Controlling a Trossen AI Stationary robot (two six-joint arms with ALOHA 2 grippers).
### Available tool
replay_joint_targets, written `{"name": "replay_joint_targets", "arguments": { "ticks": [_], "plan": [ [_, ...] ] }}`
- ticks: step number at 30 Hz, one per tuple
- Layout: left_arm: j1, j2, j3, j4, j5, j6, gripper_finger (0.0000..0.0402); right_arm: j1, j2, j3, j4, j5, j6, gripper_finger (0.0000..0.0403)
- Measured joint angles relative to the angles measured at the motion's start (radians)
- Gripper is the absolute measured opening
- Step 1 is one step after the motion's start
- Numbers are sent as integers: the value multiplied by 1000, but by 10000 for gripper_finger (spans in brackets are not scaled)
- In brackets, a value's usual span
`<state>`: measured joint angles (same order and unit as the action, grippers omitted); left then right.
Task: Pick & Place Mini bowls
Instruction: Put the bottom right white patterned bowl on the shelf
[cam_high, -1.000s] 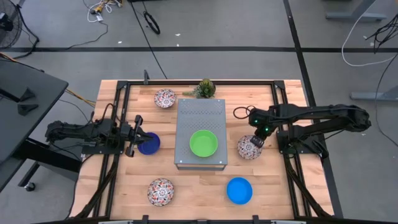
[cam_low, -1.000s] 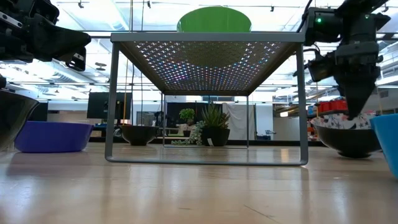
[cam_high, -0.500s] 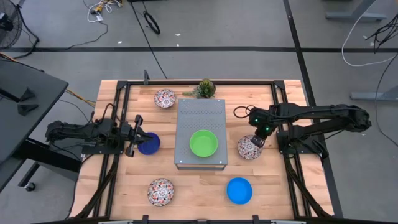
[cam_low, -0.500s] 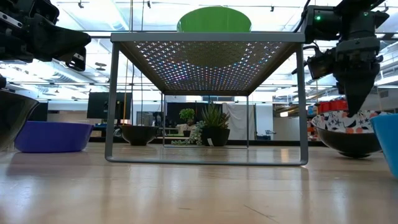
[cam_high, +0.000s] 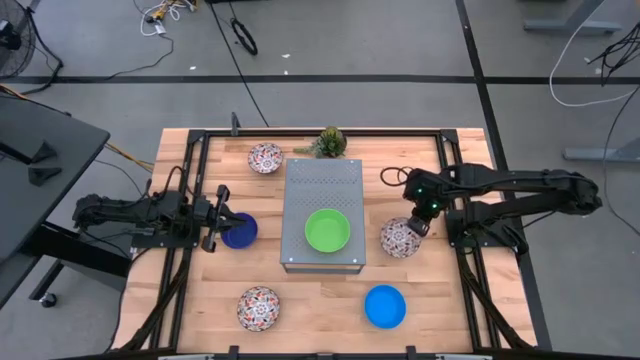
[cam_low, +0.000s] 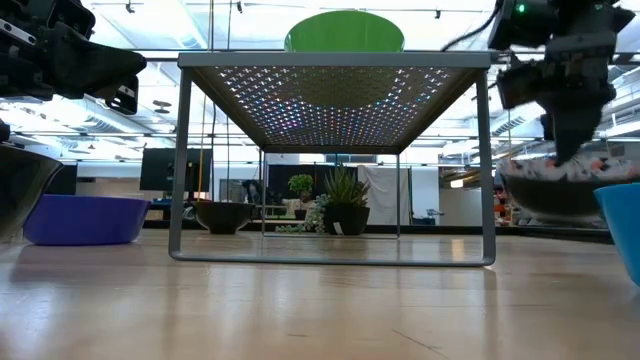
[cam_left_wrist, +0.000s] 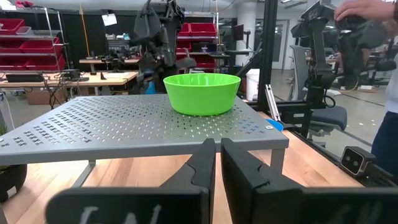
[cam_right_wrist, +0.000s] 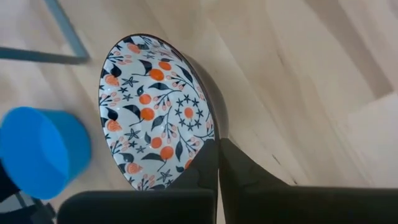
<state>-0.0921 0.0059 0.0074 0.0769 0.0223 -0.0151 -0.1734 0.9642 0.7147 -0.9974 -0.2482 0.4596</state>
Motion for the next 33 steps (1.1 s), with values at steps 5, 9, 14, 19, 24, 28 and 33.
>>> {"name": "replay_joint_targets", "arguments": {
  "ticks": [5, 9, 14, 19, 24, 28, 33],
  "plan": [
    [0, 0, 0, 0, 0, 0, 30, -12, -20, 75, -1, -10, -24, 0],
    [0, 0, 0, 0, 0, 0, 30, -34, -20, 134, -8, -31, -39, 0],
    [0, 0, 0, 0, 0, 0, 30, -58, -20, 182, -18, -71, -61, 0],
    [0, 0, 0, 0, 0, 0, 30, -82, -20, 228, -27, -115, -82, 0],
    [0, 0, 0, 0, 0, 0, 30, -120, -19, 278, -39, -154, -103, 0],
    [0, 0, 0, 0, 0, 0, 30, -151, -17, 312, -34, -180, -103, 0],
    [0, 0, 0, 0, 0, 0, 30, -188, 5, 351, -7, -194, -99, 0]
  ]
}}
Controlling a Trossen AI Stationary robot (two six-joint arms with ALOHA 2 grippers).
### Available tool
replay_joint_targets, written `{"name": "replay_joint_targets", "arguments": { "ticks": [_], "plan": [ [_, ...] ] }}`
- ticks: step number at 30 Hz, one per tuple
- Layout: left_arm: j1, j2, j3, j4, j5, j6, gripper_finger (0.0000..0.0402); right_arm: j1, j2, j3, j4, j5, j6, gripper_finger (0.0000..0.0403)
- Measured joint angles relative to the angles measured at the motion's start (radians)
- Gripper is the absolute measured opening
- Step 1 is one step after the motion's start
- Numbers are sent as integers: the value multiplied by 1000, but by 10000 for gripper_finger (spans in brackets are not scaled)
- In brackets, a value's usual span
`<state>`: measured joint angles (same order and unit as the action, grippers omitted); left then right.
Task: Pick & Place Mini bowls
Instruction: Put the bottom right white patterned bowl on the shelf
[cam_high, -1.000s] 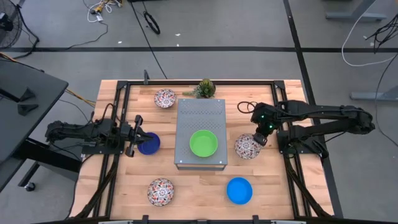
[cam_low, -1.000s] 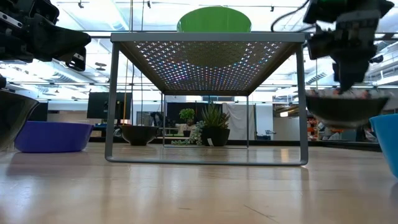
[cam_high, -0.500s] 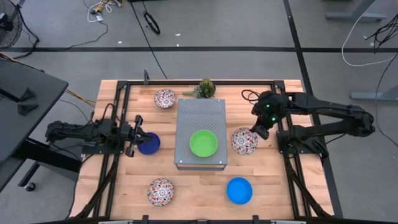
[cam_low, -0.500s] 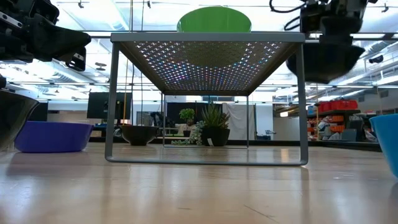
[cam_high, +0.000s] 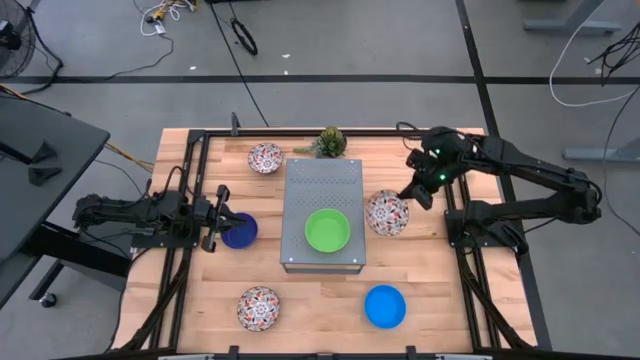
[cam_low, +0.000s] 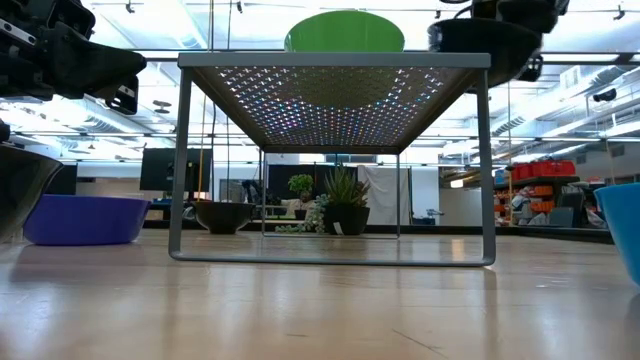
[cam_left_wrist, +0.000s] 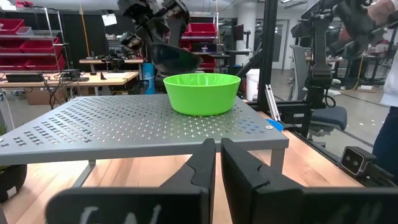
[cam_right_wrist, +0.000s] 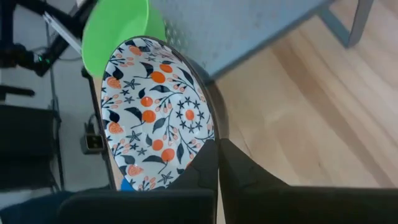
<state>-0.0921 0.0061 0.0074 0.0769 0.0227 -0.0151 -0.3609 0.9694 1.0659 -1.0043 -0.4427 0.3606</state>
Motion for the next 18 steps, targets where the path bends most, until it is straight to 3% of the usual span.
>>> {"name": "replay_joint_targets", "arguments": {
  "ticks": [18],
  "plan": [
    [0, 0, 0, 0, 0, 0, 30, -93, 222, 205, 145, -50, 59, 0]
  ]
}}
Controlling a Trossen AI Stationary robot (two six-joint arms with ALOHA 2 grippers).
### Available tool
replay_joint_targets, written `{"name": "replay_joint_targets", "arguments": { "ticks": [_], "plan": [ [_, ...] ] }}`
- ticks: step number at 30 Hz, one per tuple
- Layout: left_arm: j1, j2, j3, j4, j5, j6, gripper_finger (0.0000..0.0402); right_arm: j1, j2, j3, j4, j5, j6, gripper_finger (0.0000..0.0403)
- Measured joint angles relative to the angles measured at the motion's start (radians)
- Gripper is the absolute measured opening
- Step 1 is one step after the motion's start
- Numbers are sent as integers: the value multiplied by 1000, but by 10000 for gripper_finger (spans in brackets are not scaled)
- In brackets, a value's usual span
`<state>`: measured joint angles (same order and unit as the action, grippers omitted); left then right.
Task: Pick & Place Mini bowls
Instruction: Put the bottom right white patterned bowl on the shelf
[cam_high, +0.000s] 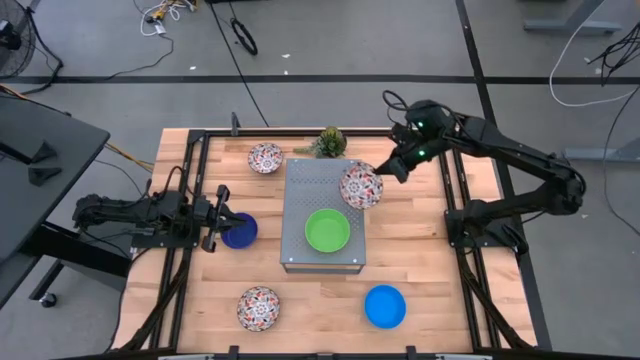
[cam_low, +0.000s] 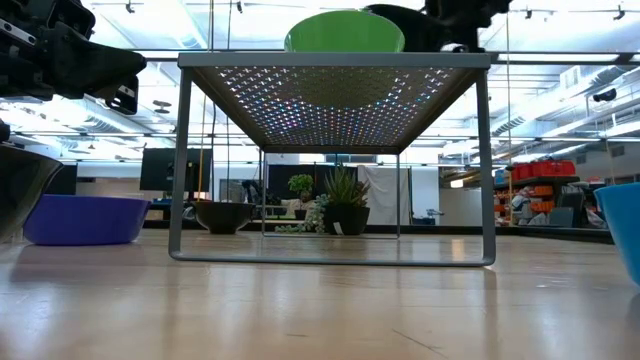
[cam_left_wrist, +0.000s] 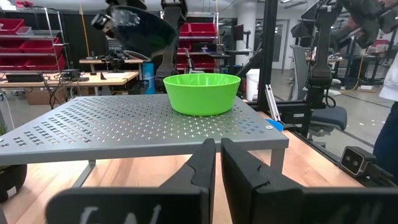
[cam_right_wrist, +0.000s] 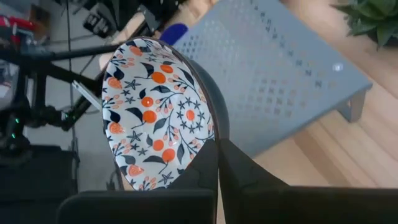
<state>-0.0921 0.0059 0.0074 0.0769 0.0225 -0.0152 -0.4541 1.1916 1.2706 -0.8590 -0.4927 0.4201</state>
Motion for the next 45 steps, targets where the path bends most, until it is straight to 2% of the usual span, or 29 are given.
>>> {"name": "replay_joint_targets", "arguments": {
  "ticks": [11, 23, 34, 45],
  "plan": [
    [0, 0, 0, 0, 0, 0, 30, -4, 121, 80, 26, -14, 48, 0],
    [0, 0, 0, 0, 0, 0, 30, -4, 182, 101, 111, -11, 241, 0],
    [0, 0, 0, 0, 0, 0, 30, -4, 229, 101, 138, 64, 392, 0],
    [0, 0, 0, 0, 0, 0, 30, -4, 285, 101, 173, 73, 510, 0]
  ]
}}
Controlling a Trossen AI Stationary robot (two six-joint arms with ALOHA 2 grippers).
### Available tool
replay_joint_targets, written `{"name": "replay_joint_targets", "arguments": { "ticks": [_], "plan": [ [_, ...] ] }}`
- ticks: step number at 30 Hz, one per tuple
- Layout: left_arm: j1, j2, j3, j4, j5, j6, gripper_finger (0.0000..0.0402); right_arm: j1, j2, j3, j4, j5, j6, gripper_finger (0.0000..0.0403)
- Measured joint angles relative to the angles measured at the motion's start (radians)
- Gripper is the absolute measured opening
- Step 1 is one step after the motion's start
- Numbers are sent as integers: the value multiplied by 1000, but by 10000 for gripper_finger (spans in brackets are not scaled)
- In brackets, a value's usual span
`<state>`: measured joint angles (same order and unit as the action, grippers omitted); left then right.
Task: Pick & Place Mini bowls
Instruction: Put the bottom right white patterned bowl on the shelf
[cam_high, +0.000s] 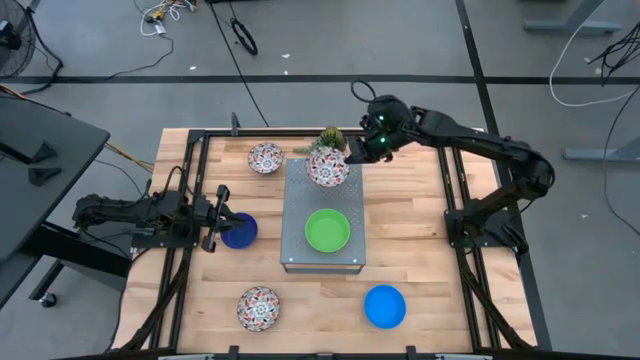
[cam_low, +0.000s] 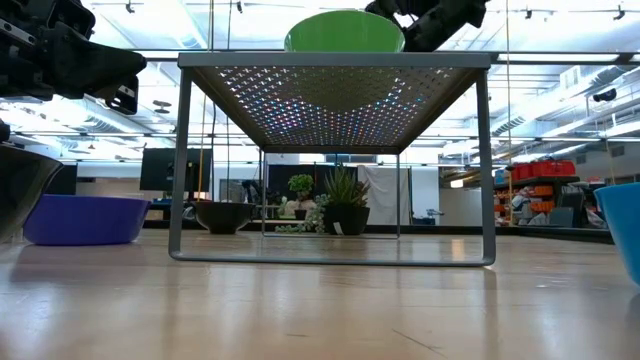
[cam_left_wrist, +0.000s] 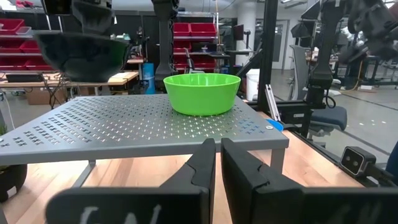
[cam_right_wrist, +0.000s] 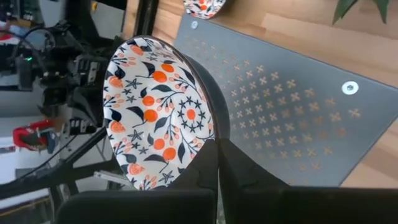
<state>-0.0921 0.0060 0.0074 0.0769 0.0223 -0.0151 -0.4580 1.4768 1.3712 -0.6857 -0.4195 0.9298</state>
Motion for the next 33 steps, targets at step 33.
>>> {"name": "replay_joint_targets", "arguments": {
  "ticks": [33],
  "plan": [
    [0, 0, 0, 0, 0, 0, 30, 0, 72, -1, -71, 18, 27, 3]
  ]
}}
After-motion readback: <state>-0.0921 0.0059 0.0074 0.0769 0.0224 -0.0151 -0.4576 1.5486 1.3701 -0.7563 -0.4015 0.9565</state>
